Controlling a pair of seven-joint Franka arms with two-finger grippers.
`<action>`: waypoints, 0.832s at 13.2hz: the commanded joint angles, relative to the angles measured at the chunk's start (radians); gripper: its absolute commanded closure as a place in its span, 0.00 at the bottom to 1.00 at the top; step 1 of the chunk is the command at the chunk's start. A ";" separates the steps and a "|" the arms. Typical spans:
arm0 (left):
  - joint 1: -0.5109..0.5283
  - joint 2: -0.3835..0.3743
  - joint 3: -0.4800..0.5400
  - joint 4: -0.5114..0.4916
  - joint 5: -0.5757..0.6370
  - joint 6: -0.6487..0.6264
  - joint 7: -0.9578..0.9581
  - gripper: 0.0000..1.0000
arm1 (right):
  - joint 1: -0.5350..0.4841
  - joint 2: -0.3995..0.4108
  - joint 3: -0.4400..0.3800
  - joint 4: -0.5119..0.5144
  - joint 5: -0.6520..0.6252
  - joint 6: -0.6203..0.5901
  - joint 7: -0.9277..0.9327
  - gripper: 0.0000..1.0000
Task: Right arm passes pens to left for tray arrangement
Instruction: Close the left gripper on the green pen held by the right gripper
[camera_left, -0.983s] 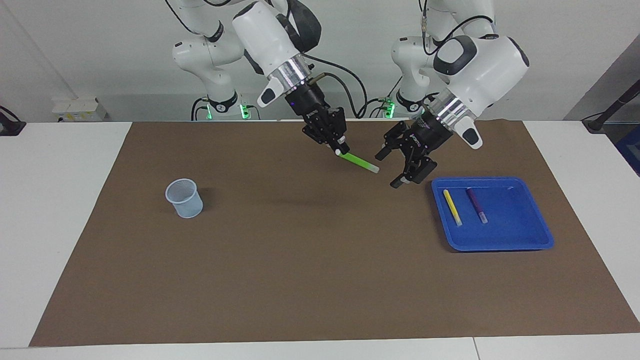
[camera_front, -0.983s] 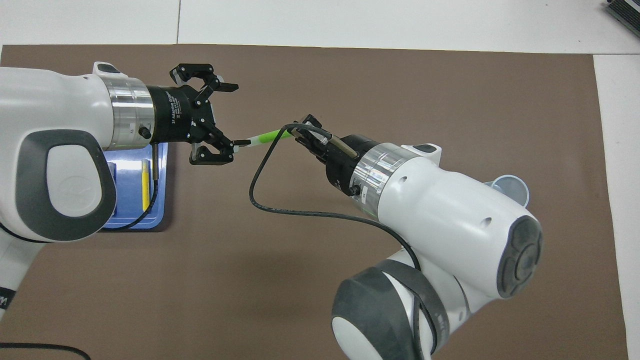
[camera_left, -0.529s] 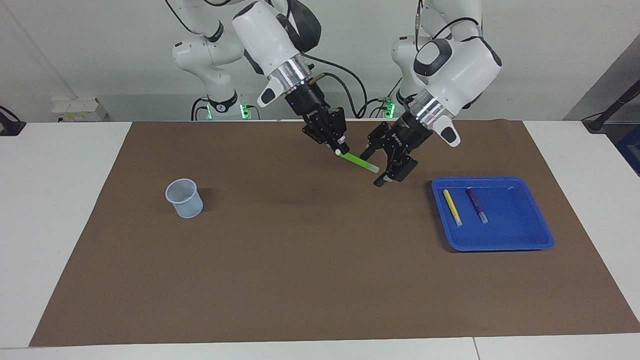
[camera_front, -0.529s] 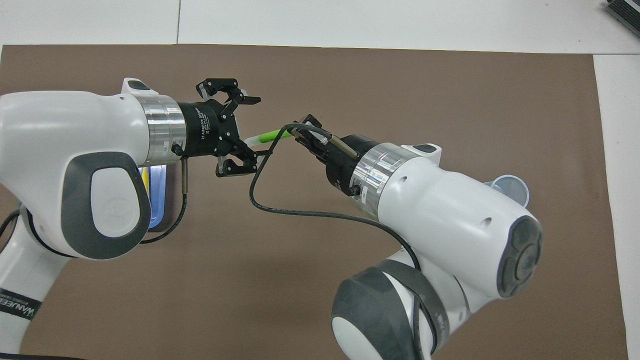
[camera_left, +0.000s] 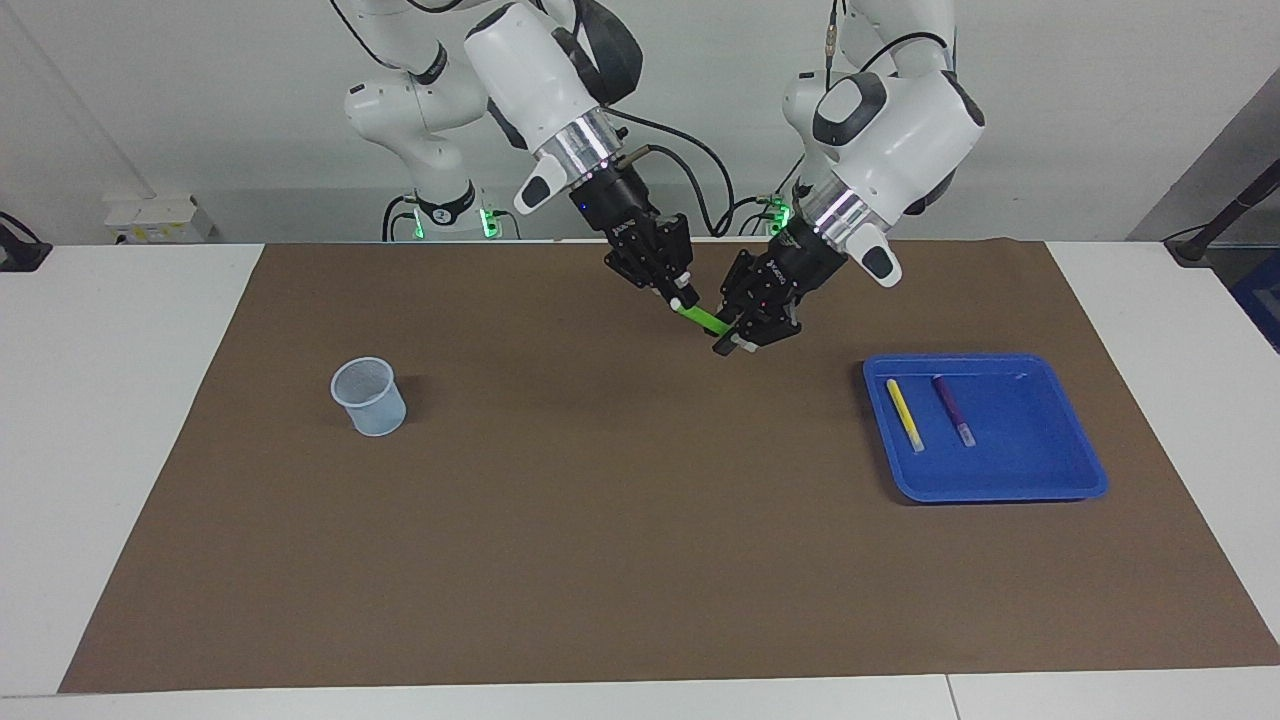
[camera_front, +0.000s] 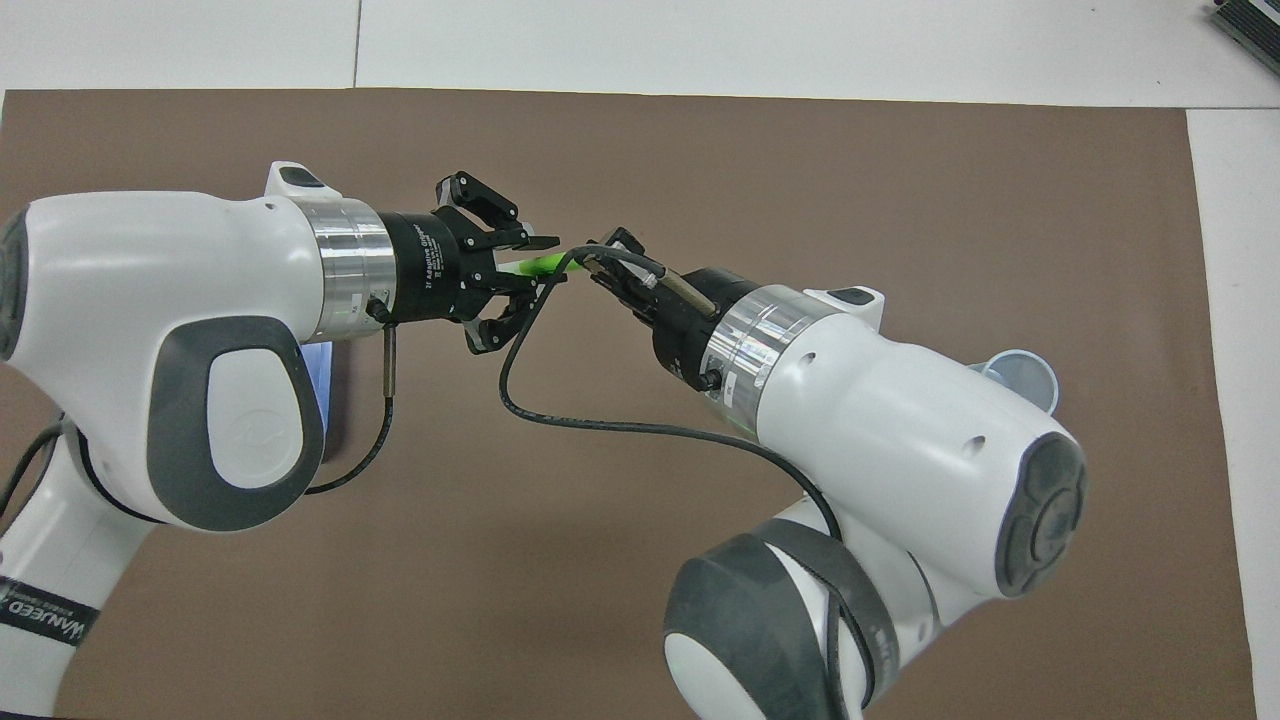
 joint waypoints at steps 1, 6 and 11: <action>-0.009 -0.029 0.014 -0.034 -0.001 0.024 -0.019 1.00 | 0.000 -0.001 0.004 -0.002 0.026 0.008 -0.003 1.00; -0.015 -0.032 0.014 -0.034 0.002 0.012 0.014 1.00 | -0.003 0.000 0.004 0.005 0.028 0.006 -0.001 1.00; -0.005 -0.032 0.015 -0.033 0.010 -0.007 0.025 1.00 | -0.017 -0.007 0.000 0.019 0.040 0.002 -0.001 0.00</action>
